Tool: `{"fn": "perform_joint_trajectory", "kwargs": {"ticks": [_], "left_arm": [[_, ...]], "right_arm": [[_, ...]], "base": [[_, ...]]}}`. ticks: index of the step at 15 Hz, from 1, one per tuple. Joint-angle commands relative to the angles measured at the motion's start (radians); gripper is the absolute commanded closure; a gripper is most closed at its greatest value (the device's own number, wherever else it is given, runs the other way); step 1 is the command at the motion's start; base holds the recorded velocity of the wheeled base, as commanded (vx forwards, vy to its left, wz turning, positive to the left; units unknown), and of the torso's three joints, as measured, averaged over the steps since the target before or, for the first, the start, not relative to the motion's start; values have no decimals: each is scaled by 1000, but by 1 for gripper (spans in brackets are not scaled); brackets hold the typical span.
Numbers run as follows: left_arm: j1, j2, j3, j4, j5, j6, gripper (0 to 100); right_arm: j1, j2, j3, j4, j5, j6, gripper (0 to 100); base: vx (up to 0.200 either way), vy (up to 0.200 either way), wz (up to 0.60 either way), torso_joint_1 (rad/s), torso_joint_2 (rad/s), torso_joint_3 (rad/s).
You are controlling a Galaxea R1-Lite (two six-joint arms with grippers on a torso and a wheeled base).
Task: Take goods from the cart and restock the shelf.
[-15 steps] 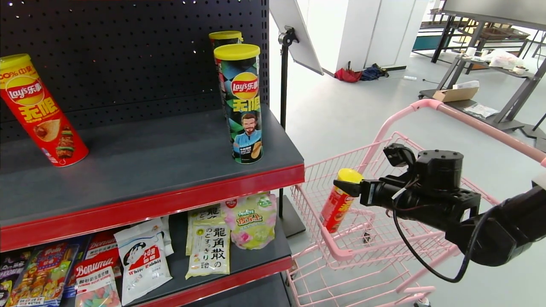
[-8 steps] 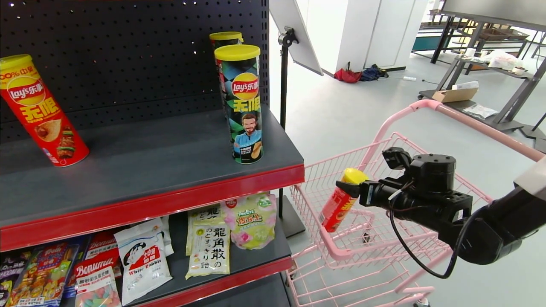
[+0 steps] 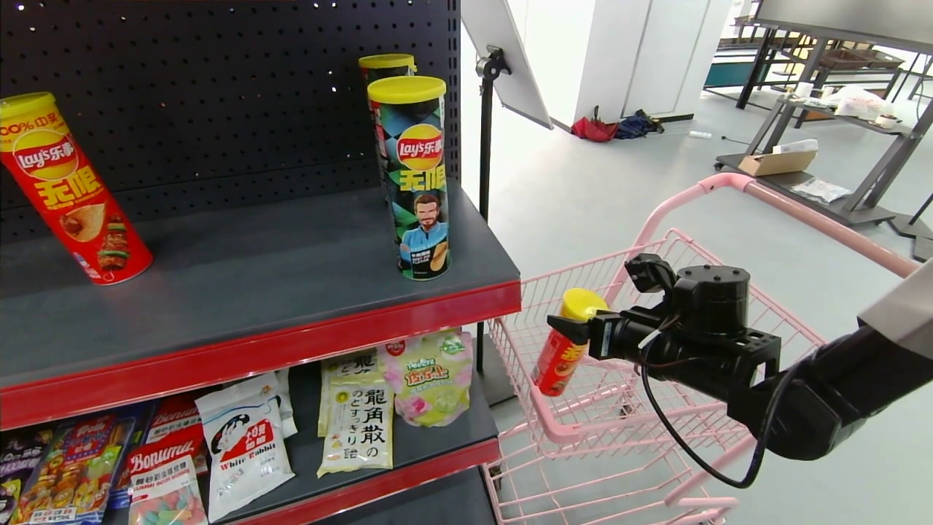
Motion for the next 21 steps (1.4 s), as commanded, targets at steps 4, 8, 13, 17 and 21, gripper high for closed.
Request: {"fn": "perform_joint_trajectory", "kwargs": {"ticks": [4, 8, 13, 17, 21], "left_arm": [[1, 1, 0, -1, 0, 0, 0], [1, 1, 0, 0, 0, -3, 0], [1, 1, 0, 0, 0, -6, 0], [1, 1, 0, 0, 0, -7, 0], [1, 1, 0, 0, 0, -7, 0]], "right_arm": [[21, -20, -24, -1, -12, -2, 0], [30, -56, -67, 7, -20, -5, 0], [21, -86, -72, 11, -89, -10, 0], [-22, -83, -24, 11, -173, -17, 0], [-25, -53, 55, -1, -159, -5, 0]], "base": [[0, 0, 0, 0, 0, 0], [0, 0, 0, 0, 0, 0], [0, 0, 0, 0, 0, 0], [0, 0, 0, 0, 0, 0], [0, 0, 0, 0, 0, 0]]}}
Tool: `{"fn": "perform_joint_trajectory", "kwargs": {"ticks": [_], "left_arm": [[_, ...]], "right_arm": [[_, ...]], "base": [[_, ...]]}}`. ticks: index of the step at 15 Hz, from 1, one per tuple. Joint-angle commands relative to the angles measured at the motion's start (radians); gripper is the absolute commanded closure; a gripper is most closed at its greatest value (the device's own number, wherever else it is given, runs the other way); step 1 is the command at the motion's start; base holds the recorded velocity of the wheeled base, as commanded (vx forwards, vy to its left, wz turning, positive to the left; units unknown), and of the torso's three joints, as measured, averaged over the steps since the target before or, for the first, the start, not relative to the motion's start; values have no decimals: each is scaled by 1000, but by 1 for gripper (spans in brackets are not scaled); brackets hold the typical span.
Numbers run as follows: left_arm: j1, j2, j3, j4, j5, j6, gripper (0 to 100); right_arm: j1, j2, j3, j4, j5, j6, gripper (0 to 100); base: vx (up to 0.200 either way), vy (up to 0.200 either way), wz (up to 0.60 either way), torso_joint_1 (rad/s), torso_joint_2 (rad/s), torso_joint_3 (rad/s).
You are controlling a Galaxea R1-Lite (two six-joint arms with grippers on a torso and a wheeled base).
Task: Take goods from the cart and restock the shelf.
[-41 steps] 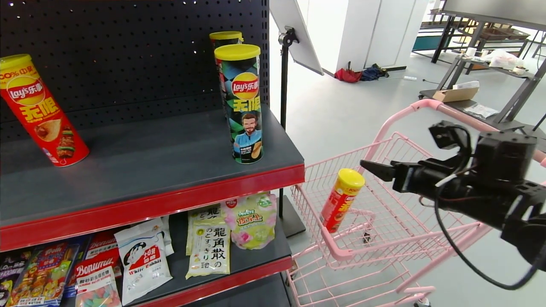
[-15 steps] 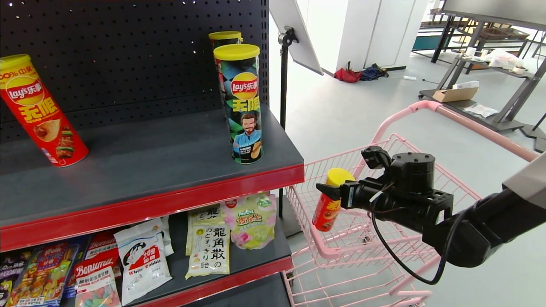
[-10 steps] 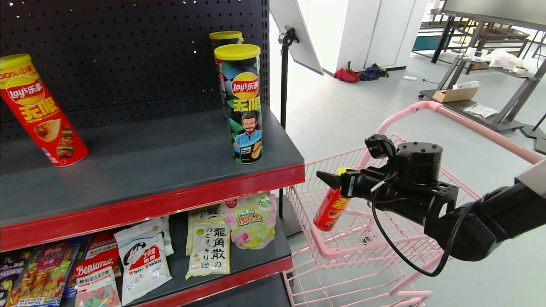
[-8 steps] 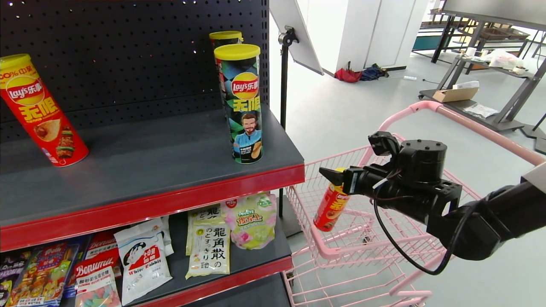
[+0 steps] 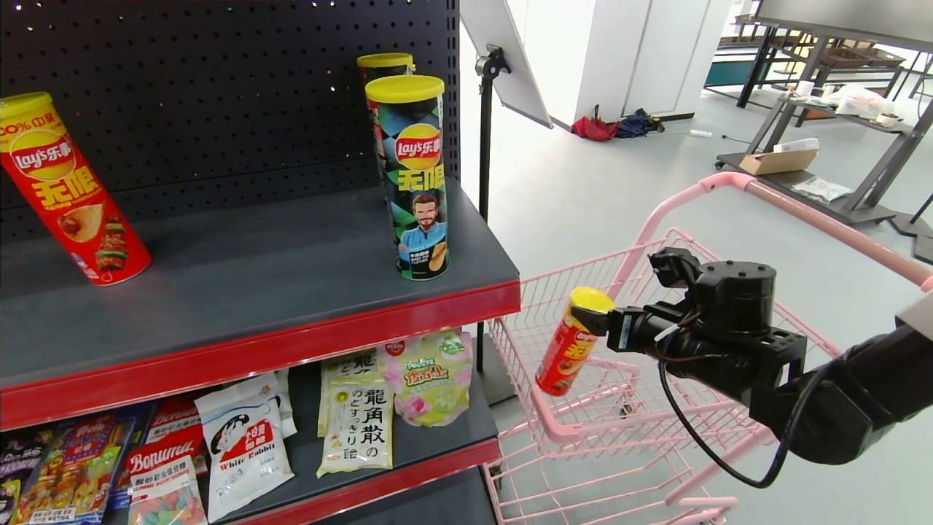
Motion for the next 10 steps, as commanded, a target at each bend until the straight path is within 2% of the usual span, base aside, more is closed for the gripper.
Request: {"fn": "perform_joint_trajectory", "kwargs": {"ticks": [1, 7, 10], "left_arm": [[0, 1, 0, 0, 1, 0, 0], [0, 1, 0, 0, 1, 0, 0], [0, 1, 0, 0, 2, 2, 0]], "right_arm": [[2, 23, 22, 0, 10, -1, 0], [-1, 154, -20, -64, 37, -1, 0], [2, 232, -83, -84, 37, -2, 0]], "base": [[0, 0, 0, 0, 0, 0], [0, 0, 0, 0, 0, 0], [0, 0, 0, 0, 0, 0]]}}
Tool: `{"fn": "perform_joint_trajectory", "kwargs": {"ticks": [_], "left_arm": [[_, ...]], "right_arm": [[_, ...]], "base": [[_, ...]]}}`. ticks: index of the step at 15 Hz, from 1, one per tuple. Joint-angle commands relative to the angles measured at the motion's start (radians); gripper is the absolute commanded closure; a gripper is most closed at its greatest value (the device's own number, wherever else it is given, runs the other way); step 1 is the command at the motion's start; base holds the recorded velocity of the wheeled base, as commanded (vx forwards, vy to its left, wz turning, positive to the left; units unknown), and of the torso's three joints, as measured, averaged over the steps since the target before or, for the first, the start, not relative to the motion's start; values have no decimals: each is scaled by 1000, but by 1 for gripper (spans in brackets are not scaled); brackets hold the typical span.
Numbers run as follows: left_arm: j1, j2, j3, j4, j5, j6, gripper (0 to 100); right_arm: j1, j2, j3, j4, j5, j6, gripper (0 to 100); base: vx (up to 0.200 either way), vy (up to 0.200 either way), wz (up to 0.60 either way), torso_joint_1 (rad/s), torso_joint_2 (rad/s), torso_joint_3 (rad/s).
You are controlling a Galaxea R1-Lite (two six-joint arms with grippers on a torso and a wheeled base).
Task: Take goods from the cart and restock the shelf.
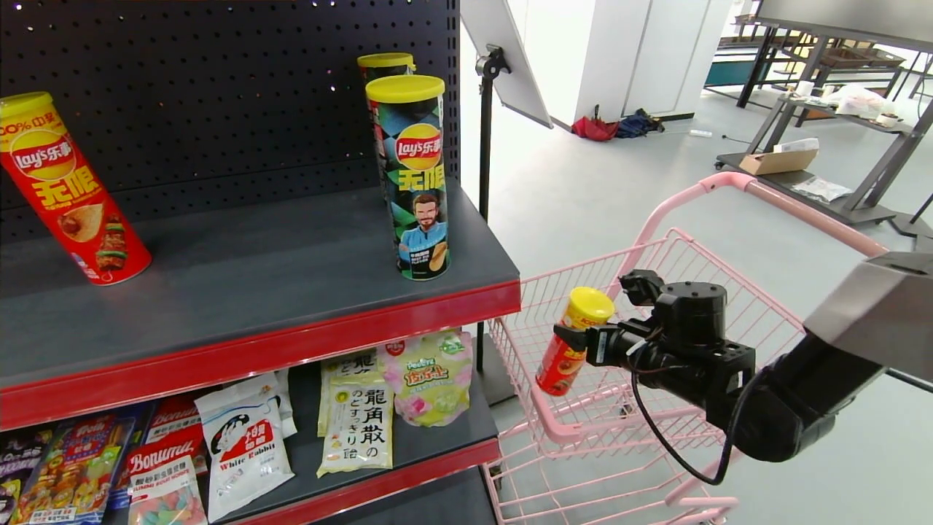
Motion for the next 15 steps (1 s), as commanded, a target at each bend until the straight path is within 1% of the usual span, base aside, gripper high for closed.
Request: {"fn": "perform_joint_trajectory", "kwargs": {"ticks": [1, 5, 13, 14, 15], "left_arm": [[0, 1, 0, 0, 0, 2, 0], [0, 1, 0, 0, 0, 2, 0], [0, 1, 0, 0, 0, 2, 0], [0, 1, 0, 0, 0, 2, 0], [0, 1, 0, -2, 0, 3, 0]], "right_arm": [[-2, 71, -46, -2, -2, 0, 0], [-17, 120, -106, -2, -5, 0, 0], [-15, 191, -181, -3, -13, 1, 0], [-15, 197, -186, -3, -18, 1, 100], [-12, 195, -184, -3, -18, 3, 100]], "base": [[0, 0, 0, 0, 0, 0], [0, 0, 0, 0, 0, 0], [0, 0, 0, 0, 0, 0], [0, 0, 0, 0, 0, 0], [0, 0, 0, 0, 0, 0]]}}
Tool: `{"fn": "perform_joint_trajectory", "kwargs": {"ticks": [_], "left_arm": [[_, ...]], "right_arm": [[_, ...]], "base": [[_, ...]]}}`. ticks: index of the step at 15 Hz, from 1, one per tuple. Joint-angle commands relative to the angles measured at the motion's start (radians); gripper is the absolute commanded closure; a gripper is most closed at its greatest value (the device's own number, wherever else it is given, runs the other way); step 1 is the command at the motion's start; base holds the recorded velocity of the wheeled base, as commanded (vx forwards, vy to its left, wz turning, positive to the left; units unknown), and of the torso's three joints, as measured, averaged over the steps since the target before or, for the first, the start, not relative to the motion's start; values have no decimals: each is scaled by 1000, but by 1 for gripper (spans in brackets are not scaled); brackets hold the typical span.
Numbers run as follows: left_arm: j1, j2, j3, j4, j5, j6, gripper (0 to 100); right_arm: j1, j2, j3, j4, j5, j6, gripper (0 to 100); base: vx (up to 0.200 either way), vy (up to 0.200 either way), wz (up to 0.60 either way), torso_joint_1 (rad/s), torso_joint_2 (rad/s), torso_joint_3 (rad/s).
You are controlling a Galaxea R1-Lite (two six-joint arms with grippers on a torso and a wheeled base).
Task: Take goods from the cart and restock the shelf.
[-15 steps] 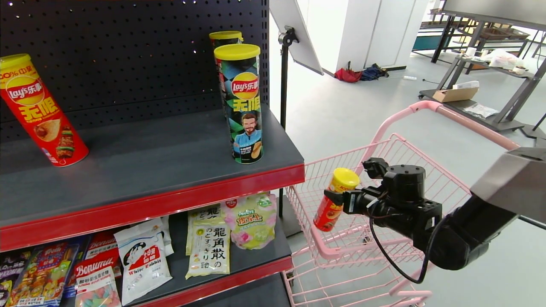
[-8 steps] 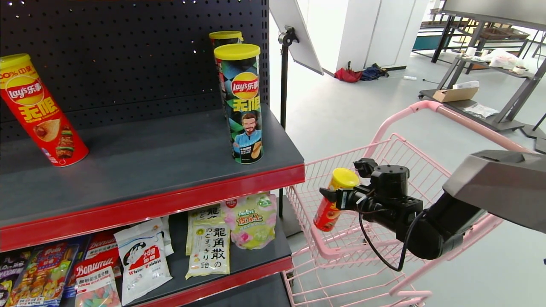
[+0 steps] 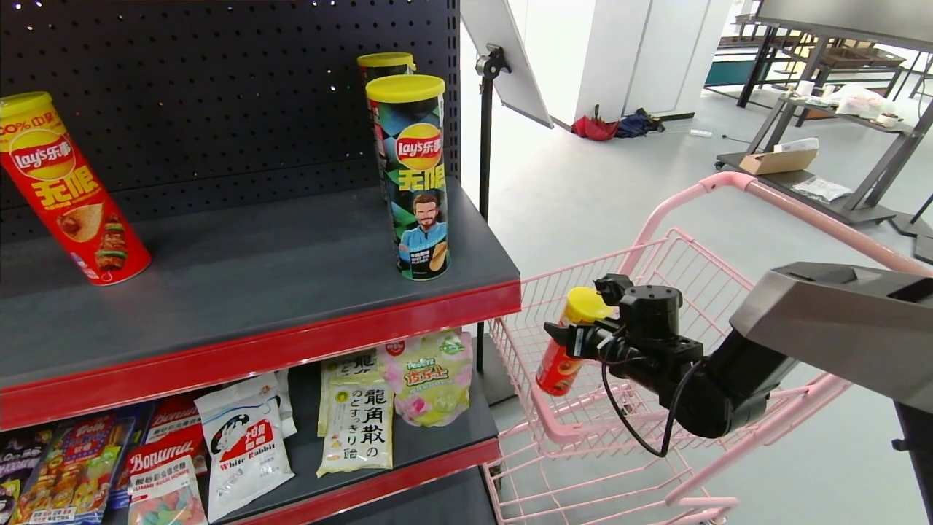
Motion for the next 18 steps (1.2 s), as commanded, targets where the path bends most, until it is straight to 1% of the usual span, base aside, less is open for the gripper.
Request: {"fn": "perform_joint_trajectory", "kwargs": {"ticks": [1, 3, 5, 6, 7, 8, 9, 10, 11, 12, 13, 14, 15, 16, 17, 18], "left_arm": [[0, 1, 0, 0, 1, 0, 0], [0, 1, 0, 0, 1, 0, 0], [0, 1, 0, 0, 1, 0, 0], [0, 1, 0, 0, 1, 0, 0], [0, 1, 0, 0, 1, 0, 0], [0, 1, 0, 0, 1, 0, 0], [0, 1, 0, 0, 1, 0, 0], [0, 1, 0, 0, 1, 0, 0], [0, 1, 0, 0, 1, 0, 0], [0, 1, 0, 0, 1, 0, 0], [0, 1, 0, 0, -1, 0, 0], [0, 1, 0, 0, -1, 0, 0], [0, 1, 0, 0, -1, 0, 0], [0, 1, 0, 0, -1, 0, 0], [0, 1, 0, 0, -1, 0, 0], [0, 1, 0, 0, -1, 0, 0]], "right_arm": [[4, 8, -2, 0, 0, 1, 100], [8, 5, 4, -3, -7, -6, 100], [-2, -46, -27, -19, -33, -26, 100], [-16, -115, -47, 15, -32, -68, 100], [-34, -188, -74, 87, -32, -111, 100], [-45, -239, -96, 130, -32, -130, 100], [-75, -359, -156, 254, -30, -176, 100], [-80, -386, -171, 285, -29, -190, 100], [-106, -558, -217, 480, -27, -240, 100], [-109, -669, -212, 576, -32, -240, 100], [-114, -744, -197, 633, -50, -239, 100], [-118, -845, -163, 718, -101, -246, 100], [-115, -1037, -85, 854, -111, -245, 100], [-117, -1161, -39, 963, -111, -256, 100], [-115, -1225, -19, 1024, -113, -256, 100], [-127, -1394, 30, 1179, -127, -254, 100]], "base": [[0, 0, 0, 0, 0, 0], [0, 0, 0, 0, 0, 0], [0, 0, 0, 0, 0, 0], [0, 0, 0, 0, 0, 0], [0, 0, 0, 0, 0, 0], [0, 0, 0, 0, 0, 0], [0, 0, 0, 0, 0, 0], [0, 0, 0, 0, 0, 0], [0, 0, 0, 0, 0, 0], [0, 0, 0, 0, 0, 0], [0, 0, 0, 0, 0, 0], [0, 0, 0, 0, 0, 0], [0, 0, 0, 0, 0, 0], [0, 0, 0, 0, 0, 0], [0, 0, 0, 0, 0, 0], [0, 0, 0, 0, 0, 0]]}}
